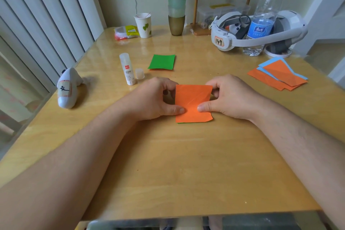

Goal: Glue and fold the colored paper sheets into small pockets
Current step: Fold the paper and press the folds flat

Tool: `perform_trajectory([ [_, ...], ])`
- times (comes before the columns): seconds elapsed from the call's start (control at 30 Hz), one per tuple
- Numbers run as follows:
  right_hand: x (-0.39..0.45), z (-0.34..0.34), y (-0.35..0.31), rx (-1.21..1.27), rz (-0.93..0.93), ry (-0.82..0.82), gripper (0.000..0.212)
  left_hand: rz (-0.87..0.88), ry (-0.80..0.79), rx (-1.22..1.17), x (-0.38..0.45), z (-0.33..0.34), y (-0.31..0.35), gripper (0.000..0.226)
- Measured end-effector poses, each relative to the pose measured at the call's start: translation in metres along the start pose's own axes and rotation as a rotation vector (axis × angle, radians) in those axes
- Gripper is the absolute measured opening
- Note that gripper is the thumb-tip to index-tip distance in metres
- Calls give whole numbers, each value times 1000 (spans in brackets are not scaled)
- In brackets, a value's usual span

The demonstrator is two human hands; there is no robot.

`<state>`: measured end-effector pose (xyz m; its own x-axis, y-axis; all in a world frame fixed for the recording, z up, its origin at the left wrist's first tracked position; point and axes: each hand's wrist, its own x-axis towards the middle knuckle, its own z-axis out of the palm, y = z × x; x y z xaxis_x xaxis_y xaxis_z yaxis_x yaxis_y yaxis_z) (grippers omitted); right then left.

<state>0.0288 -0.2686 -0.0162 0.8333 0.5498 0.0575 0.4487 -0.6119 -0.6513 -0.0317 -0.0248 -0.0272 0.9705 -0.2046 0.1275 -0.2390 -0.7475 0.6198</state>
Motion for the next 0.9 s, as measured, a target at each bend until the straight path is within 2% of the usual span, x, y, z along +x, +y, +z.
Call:
perform_trajectory([
  [0.57, 6, 7, -2, -59, 11, 59, 23, -43, -1, 4, 2, 0, 7, 33],
  [0.9, 7, 7, 2, -91, 8, 77, 21, -18, 44, 111, 4, 1, 10, 36],
])
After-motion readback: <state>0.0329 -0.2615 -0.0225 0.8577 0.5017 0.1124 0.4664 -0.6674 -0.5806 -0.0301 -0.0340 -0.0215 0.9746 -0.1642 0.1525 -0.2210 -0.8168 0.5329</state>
